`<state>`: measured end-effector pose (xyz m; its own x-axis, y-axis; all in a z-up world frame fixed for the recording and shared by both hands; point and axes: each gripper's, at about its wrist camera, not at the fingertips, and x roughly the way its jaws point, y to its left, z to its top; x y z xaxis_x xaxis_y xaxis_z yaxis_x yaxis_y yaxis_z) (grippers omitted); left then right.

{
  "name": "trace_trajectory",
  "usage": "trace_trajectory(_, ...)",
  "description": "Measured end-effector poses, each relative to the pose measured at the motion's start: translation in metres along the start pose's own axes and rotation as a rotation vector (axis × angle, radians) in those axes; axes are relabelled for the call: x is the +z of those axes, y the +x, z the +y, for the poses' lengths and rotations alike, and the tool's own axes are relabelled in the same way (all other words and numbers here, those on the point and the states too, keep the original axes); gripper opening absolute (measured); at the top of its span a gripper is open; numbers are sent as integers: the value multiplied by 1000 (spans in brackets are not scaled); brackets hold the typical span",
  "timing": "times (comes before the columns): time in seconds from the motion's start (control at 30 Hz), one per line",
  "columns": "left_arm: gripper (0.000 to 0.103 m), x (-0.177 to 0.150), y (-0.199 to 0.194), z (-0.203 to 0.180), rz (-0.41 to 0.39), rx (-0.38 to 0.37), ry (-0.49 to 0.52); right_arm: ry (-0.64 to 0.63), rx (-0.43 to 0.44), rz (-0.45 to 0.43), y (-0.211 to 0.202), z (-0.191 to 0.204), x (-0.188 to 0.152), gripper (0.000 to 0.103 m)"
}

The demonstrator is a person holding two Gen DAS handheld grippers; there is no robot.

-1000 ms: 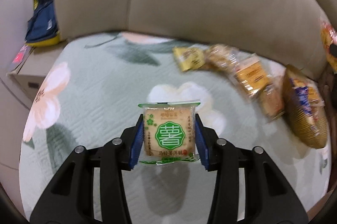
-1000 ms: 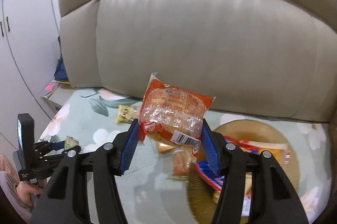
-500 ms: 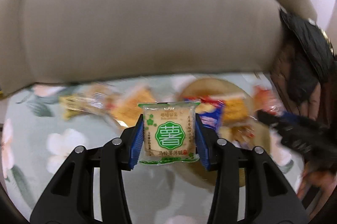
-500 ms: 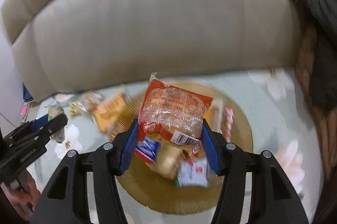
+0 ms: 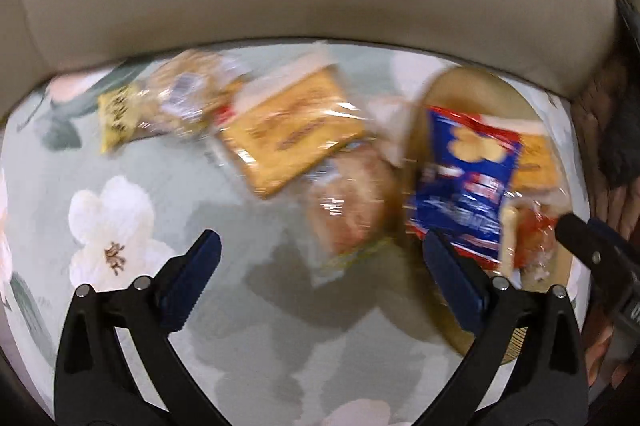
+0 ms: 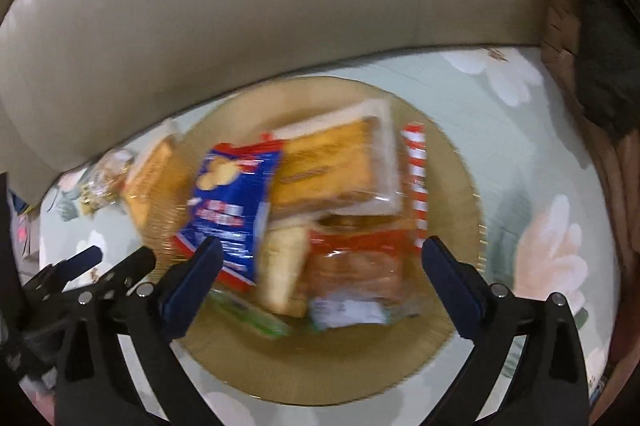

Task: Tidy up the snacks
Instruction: 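Carry the square cake and orange-wrapped bread into the gold bowl, release both, then grasp the yellow peanut bag with the left gripper and lift it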

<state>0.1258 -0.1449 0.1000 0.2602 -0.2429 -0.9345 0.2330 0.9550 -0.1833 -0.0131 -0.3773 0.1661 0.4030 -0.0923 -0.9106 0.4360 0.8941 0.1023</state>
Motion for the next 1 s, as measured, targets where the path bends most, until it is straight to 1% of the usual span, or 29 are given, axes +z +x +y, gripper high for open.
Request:
trace_trajectory(0.07,100,2,2,18,4,7,-31,-35,6,1,2,18,1,98)
trace_trajectory(0.13,100,6,0,35,-1,20,-53,-43,23,1,4,30,4,98)
trace_trajectory(0.23,100,10,-5,57,-19,49,-65,-54,62,0,11,52,11,98)
trace_trajectory(0.5,100,24,-14,103,-33,96,-83,-131,110,-24,24,106,23,98)
trace_trajectory(0.7,100,32,-13,132,-39,128,-70,-225,140,-5,38,143,18,98)
trace_trajectory(0.8,100,35,-8,145,-35,146,-44,-259,143,-8,42,151,17,98)
trace_trajectory(0.9,100,38,2,156,-29,148,-28,-312,130,15,50,162,12,98)
trace_trajectory(1.0,100,42,12,167,-18,136,-11,-351,141,28,57,176,8,98)
